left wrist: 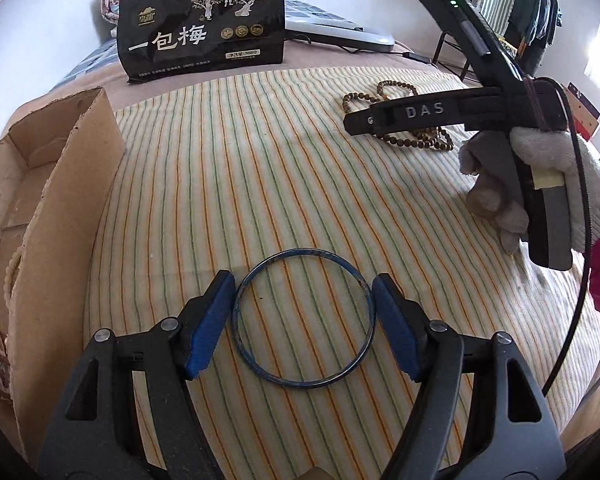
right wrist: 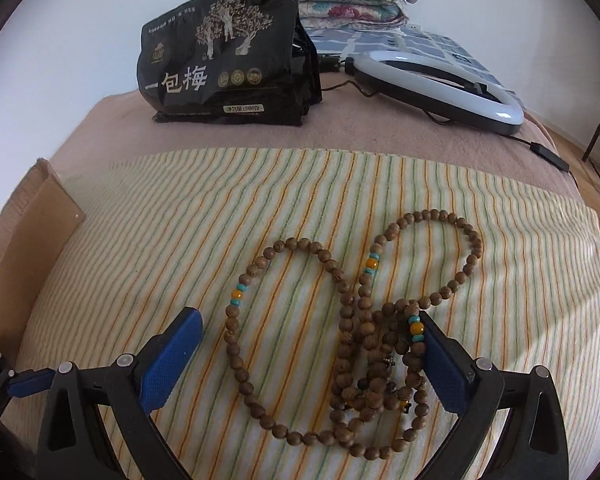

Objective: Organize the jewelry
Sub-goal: 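Grasp the blue bangle with the left tool while the right tool grasps the wooden bead necklace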

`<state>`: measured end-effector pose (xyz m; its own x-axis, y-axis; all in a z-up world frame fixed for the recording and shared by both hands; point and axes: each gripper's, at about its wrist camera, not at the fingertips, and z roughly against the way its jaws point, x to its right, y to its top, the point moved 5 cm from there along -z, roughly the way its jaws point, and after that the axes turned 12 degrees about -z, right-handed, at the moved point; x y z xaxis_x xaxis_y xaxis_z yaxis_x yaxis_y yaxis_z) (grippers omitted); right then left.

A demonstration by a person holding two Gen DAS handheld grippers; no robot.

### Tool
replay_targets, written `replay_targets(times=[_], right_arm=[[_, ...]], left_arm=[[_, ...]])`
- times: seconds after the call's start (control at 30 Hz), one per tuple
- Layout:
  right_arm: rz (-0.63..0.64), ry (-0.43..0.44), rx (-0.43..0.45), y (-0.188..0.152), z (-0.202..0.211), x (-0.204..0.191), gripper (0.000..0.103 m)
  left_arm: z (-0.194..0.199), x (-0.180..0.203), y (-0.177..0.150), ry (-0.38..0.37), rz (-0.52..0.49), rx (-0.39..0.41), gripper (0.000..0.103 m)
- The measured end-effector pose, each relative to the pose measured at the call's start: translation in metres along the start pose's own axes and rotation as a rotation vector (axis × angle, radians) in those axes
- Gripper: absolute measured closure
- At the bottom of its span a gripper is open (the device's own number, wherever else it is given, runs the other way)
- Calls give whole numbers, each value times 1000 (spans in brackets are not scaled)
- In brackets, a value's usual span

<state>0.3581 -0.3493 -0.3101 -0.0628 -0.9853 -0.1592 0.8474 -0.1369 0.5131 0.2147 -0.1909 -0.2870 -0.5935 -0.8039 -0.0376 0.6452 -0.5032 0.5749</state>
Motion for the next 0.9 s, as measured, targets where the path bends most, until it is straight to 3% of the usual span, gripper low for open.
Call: replay_targets(times=[0.13,0.23,0.3,0.47,0.53,0.9], right_arm=[[26,-64,-1,2,-8,-7,0],[4,-68,3,2,-6,-4,10],[-9,-70,7,2,-3,0,22],[-20,-66,8,-2,9,14,77],[-44,-47,0,-5,13,20,87],[-116,0,38,-28,65,22,92]], left_arm=[[1,-1,-1,0,4,2,30],[1,-2,-1,-1,4,3,30],[1,-3,-1,0,5,4,30],[1,-5,-2,5,11,9,30],[2,-6,-2,5,14,10,30],[30,-6,1,12,20,49,30]])
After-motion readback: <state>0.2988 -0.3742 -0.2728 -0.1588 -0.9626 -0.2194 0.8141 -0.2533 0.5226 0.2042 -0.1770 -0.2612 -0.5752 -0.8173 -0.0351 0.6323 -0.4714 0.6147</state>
